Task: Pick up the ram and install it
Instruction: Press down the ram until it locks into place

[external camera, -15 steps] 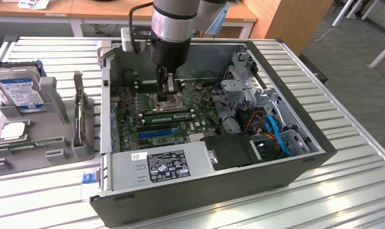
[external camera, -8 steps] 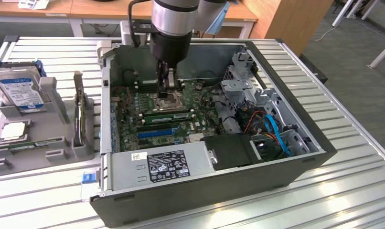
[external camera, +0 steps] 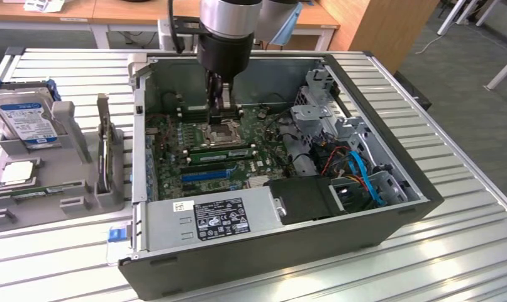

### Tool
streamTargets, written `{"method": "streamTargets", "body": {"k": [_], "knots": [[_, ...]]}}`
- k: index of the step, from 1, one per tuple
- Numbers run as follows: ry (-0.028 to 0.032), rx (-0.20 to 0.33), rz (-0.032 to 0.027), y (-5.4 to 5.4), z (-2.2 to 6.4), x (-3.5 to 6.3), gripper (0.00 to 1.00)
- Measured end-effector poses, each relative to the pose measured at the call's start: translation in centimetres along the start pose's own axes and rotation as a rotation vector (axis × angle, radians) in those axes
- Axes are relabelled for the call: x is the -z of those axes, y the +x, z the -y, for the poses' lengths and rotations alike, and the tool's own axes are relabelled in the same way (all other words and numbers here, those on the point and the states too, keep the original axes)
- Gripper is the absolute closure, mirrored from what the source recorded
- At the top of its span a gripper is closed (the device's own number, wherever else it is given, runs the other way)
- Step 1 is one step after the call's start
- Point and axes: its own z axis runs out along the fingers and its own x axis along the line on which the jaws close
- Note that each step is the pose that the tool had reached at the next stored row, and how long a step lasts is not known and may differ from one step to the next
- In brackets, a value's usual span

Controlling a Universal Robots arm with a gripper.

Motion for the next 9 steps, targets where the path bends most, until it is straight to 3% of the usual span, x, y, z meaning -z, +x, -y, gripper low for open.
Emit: {"method": "streamTargets", "body": {"k": [9], "knots": [[0.0, 0.0, -0.0032, 0.0, -0.06, 1.2, 0.9]]}}
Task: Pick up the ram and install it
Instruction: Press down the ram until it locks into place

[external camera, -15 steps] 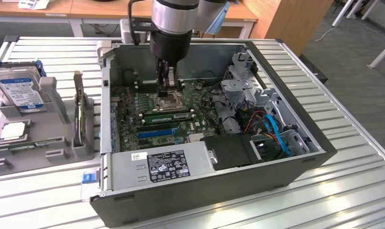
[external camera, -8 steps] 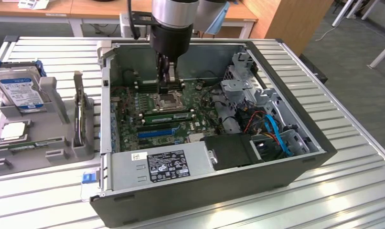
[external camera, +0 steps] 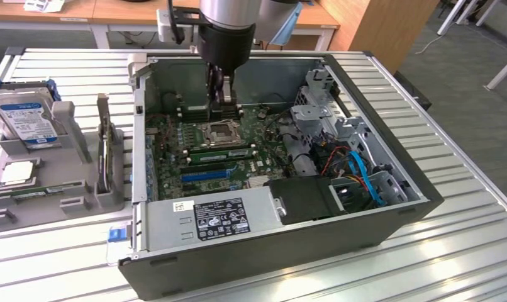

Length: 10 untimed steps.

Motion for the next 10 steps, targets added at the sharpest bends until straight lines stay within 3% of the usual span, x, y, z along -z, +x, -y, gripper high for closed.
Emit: {"method": "streamTargets", "body": {"k": [10], "knots": [[0.0, 0.0, -0.0018, -0.02, -0.05, 0.91, 0.9]]}}
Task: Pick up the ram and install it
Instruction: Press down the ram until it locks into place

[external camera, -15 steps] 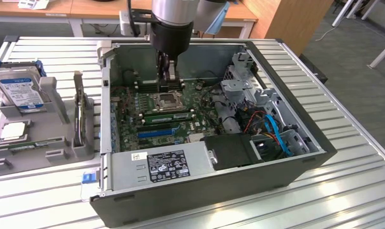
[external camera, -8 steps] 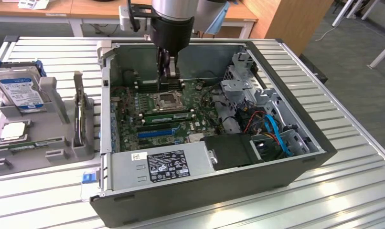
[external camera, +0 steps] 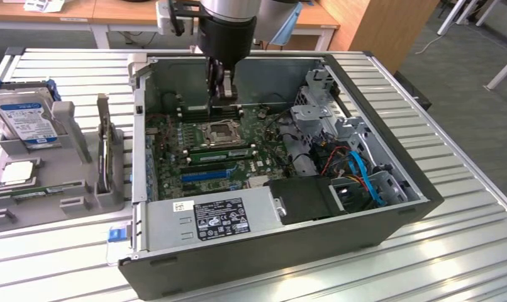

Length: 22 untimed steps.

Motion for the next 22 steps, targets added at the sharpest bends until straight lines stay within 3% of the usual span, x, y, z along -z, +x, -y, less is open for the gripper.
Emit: {"method": "streamTargets", "body": {"k": [11, 22], "knots": [[0.0, 0.0, -0.0002, 0.0, 0.06, 0.16, 0.9], [0.0, 0.0, -0.0001, 0.0, 1.49, 0.23, 0.9]]}}
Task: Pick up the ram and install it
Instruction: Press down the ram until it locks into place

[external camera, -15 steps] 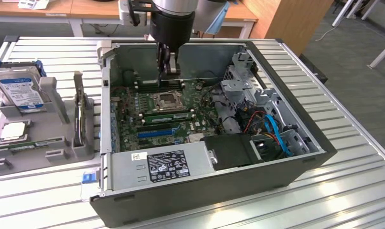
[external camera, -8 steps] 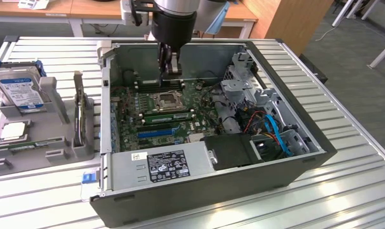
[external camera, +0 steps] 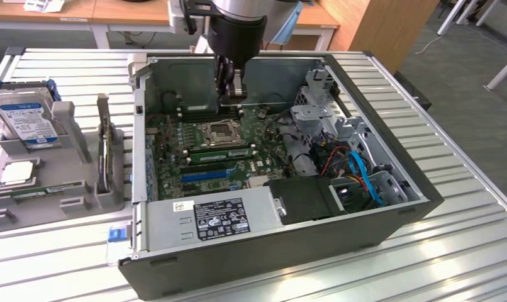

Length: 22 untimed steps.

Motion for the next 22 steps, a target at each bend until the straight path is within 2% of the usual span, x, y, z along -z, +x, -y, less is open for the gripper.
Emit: {"method": "streamTargets", "body": {"k": [15, 22], "knots": [[0.0, 0.0, 0.0, 0.0, 1.69, 0.09, 0.9], [0.0, 0.0, 0.0001, 0.0, 1.8, 0.09, 0.9]]}}
